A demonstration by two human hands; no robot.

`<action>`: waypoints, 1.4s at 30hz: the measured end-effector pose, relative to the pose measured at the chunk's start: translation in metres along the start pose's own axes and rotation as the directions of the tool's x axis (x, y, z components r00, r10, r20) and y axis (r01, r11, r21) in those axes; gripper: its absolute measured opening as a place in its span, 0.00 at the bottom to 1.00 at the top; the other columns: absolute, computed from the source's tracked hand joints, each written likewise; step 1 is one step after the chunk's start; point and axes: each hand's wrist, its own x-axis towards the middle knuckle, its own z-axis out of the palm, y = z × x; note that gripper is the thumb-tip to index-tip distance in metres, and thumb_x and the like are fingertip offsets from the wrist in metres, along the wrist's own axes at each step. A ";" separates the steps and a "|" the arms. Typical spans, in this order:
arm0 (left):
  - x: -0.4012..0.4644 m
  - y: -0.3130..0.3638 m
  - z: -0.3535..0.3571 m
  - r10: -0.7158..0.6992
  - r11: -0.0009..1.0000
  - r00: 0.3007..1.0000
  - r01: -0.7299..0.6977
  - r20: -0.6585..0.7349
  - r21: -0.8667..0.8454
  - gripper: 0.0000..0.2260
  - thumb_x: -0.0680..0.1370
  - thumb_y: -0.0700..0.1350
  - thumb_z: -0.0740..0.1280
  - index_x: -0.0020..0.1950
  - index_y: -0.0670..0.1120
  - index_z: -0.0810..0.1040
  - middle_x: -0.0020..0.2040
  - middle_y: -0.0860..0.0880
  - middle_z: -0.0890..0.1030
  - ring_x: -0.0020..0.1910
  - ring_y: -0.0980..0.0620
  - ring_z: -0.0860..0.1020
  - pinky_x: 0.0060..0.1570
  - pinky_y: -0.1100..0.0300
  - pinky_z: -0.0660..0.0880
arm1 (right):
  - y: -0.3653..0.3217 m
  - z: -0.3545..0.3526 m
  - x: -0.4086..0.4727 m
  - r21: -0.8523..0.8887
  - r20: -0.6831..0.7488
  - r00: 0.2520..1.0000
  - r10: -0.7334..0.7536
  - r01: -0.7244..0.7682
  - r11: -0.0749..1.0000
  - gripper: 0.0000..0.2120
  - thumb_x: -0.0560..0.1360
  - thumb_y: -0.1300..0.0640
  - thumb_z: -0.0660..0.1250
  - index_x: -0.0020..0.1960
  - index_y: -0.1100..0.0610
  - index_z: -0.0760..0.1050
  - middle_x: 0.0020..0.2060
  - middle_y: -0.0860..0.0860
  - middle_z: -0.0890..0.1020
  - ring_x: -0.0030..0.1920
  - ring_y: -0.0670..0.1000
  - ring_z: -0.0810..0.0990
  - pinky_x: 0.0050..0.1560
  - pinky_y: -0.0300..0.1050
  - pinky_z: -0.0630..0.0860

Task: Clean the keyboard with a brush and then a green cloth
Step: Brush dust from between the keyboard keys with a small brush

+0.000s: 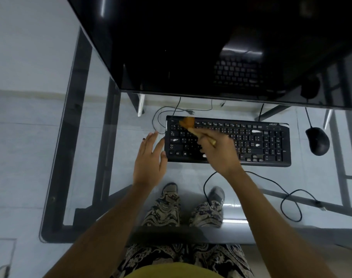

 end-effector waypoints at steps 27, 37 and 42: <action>-0.001 0.004 0.000 0.004 1.000 1.000 -0.004 0.008 0.001 0.20 0.80 0.46 0.56 0.70 0.42 0.71 0.73 0.41 0.68 0.75 0.44 0.61 0.72 0.45 0.62 | 0.014 -0.030 -0.015 0.129 0.024 0.988 0.153 -0.155 0.980 0.12 0.79 0.60 0.61 0.56 0.53 0.82 0.39 0.48 0.85 0.33 0.51 0.81 0.31 0.48 0.78; 0.001 0.007 0.001 -0.011 1.000 1.000 0.011 0.004 0.004 0.23 0.79 0.48 0.55 0.72 0.41 0.67 0.73 0.42 0.67 0.75 0.45 0.60 0.74 0.42 0.57 | 0.026 -0.064 -0.012 0.054 -0.081 0.990 0.112 -0.108 0.993 0.11 0.80 0.59 0.62 0.53 0.46 0.80 0.35 0.47 0.83 0.33 0.49 0.81 0.32 0.40 0.79; 0.008 0.032 0.001 -0.043 0.994 0.996 0.051 -0.080 0.092 0.22 0.79 0.46 0.54 0.73 0.42 0.65 0.74 0.41 0.64 0.76 0.43 0.57 0.74 0.41 0.43 | 0.041 -0.078 -0.005 -0.136 -0.185 0.979 0.081 -0.107 0.985 0.10 0.78 0.58 0.63 0.55 0.53 0.82 0.37 0.49 0.83 0.30 0.48 0.77 0.31 0.42 0.73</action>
